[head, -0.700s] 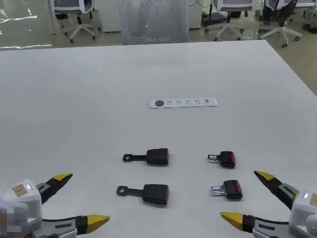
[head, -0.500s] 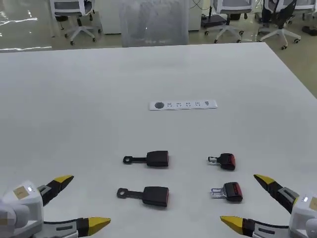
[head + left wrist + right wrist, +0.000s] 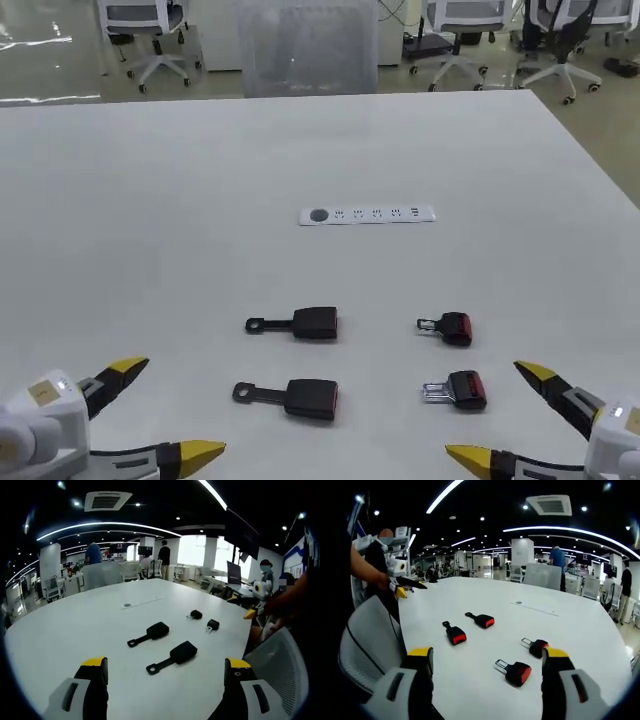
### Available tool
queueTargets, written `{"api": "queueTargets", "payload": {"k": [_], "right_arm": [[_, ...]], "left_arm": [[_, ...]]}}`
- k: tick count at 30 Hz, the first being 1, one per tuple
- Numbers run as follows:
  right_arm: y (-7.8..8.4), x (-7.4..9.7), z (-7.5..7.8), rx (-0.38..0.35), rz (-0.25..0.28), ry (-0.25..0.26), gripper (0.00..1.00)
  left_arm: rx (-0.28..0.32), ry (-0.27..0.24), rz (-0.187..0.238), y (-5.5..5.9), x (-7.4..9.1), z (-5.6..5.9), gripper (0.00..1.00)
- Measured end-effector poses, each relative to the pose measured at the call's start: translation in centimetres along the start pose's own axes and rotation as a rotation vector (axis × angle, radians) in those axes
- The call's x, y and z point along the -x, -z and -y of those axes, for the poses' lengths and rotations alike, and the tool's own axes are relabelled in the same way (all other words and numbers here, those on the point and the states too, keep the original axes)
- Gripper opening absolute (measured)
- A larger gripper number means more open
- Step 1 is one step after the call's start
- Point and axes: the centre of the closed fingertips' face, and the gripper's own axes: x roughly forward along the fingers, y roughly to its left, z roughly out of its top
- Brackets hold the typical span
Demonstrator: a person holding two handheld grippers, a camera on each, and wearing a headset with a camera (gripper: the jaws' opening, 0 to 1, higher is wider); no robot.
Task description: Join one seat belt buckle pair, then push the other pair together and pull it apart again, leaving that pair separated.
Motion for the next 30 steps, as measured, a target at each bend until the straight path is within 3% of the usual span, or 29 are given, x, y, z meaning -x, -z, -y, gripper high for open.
{"api": "queueTargets", "payload": {"k": [8,14,30], "right_arm": [[-0.1,-0.1,-0.2,0.006,-0.003,-0.007,0.92],[0.0,-0.3,-0.2,0.003,-0.008,-0.008,0.92],[0.7,-0.8,-1.6,-0.013,-0.019,-0.031,0.92]], "left_arm": [[0.005,-0.006,-0.005,0.3,0.1,0.0,0.99],[0.007,-0.006,-0.001,0.0,0.0,0.6,0.99],[0.011,-0.017,-0.006,0.0,0.0,0.9,0.98]]}}
